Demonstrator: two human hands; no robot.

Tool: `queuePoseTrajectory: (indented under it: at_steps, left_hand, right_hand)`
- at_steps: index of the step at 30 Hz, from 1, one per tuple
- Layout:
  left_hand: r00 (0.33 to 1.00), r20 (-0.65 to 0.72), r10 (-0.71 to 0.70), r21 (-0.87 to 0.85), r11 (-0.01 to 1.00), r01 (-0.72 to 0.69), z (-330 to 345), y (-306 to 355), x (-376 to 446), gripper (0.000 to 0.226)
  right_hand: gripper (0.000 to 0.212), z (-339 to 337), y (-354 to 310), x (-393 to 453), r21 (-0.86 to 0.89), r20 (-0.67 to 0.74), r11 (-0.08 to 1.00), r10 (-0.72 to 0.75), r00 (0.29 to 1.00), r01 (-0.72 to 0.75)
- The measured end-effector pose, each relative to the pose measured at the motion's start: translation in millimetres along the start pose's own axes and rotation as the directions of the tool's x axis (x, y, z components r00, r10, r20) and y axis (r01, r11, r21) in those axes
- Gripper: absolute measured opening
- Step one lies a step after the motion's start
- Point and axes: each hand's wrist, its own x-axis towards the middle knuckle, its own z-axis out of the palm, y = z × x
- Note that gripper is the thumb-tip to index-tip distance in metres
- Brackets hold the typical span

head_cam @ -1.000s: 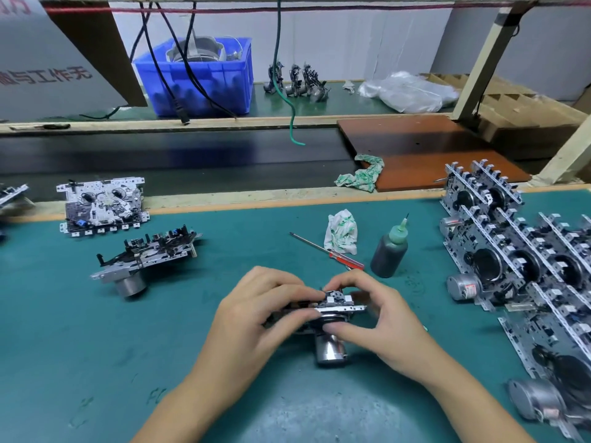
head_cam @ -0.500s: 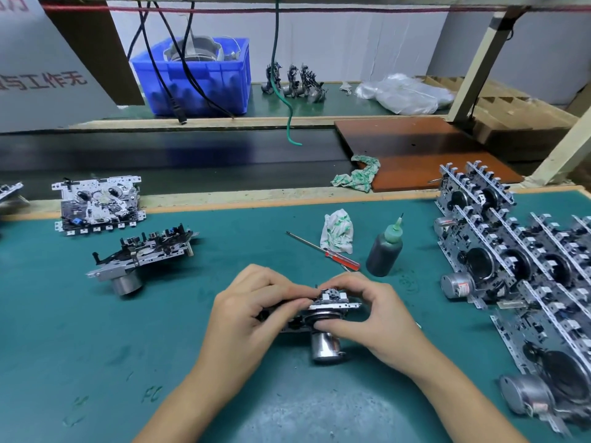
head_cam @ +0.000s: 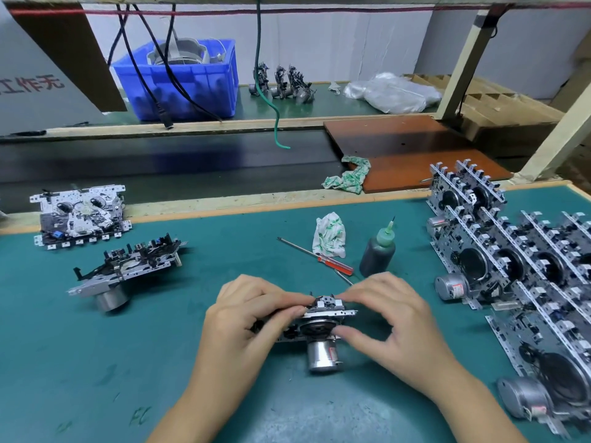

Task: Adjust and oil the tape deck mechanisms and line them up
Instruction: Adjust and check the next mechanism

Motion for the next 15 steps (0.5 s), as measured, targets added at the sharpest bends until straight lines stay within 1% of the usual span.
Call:
queuePoseTrajectory:
  at_steps: [2,4,8,10,12,14,15]
  left_hand:
    - [1.000,-0.005,-0.004,-0.002,1.000,0.004,0.9,-0.1,-0.2,0.022]
    - [1.000,-0.008,-0.007,0.001,1.000,0.007,0.7,-0.9,-0.5,0.023]
    - [1.000,-0.003,-0.009,-0.007,1.000,0.009,-0.9,0.0,-3.3,0.022]
    - [1.000,-0.008,-0.009,0.000,1.000,0.009,-0.8,0.6,-3.9,0.022]
    - [1.000,-0.011,-0.009,-0.001,1.000,0.009,-0.5,1.2,-4.1,0.023]
    - [1.000,-0.012,-0.008,-0.008,1.000,0.008,-0.5,1.9,-4.0,0.023]
    - [1.000,-0.012,-0.006,-0.009,1.000,0.006,-0.5,1.9,-3.9,0.023]
  right_hand:
    - [0.034,-0.7,2.8,-0.8,-0.115,-0.022,0.992,-0.060,0.998,0.057]
    - [0.038,0.9,3.0,-0.9,-0.167,-0.002,0.983,-0.074,0.997,0.073]
    - [0.036,-1.1,3.3,-0.6,-0.158,-0.009,0.984,-0.083,0.997,0.080]
    - [0.039,-1.0,1.9,0.1,-0.141,-0.002,0.988,-0.063,0.998,0.062]
    - [0.038,-0.8,0.9,0.6,-0.089,0.008,0.996,-0.018,1.000,0.018]
    - [0.032,-0.8,-0.7,1.6,0.087,0.022,0.995,0.050,0.999,-0.052]
    - [0.037,-0.4,-2.3,2.6,0.200,0.052,0.974,0.094,0.994,-0.103]
